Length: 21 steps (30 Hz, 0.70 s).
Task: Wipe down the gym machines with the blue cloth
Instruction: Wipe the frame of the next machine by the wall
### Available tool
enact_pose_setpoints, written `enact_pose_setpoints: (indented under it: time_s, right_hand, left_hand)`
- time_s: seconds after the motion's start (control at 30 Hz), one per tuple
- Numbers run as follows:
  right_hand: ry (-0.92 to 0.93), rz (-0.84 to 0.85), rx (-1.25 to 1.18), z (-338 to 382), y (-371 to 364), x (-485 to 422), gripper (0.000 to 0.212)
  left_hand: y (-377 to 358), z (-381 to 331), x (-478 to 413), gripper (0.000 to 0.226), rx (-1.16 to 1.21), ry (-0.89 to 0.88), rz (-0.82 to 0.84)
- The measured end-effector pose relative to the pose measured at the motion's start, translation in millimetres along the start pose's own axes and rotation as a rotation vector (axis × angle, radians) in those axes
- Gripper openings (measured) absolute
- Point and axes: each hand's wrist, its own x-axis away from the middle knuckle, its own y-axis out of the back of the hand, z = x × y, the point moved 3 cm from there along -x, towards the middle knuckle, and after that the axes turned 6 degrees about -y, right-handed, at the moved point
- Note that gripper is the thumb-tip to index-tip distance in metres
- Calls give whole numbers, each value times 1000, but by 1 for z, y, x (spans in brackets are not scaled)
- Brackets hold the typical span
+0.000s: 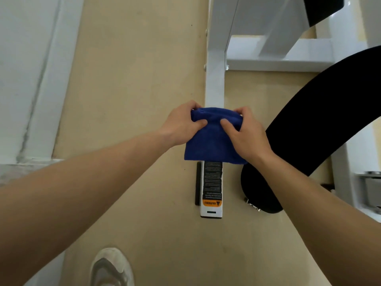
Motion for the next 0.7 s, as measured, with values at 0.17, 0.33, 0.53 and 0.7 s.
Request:
enact_pose_setpoints:
  time_s: [0.17, 0.33, 0.53, 0.7]
  right_hand:
    - [74, -384, 330, -6, -8, 11, 50]
    - [24, -37, -143, -13, -42, 23, 29]
    - [-62, 85, -349, -12, -59, 0, 38]
    - [-60, 101, -351, 6, -50, -42, 36]
  left_hand:
    - [-14, 7, 15, 54, -148, -46, -400]
    - [-41, 7, 35, 35, 206, -13, -208]
    - [-57, 1, 8, 27, 141, 39, -100]
    - [-49, -4, -32, 27, 188, 26, -149]
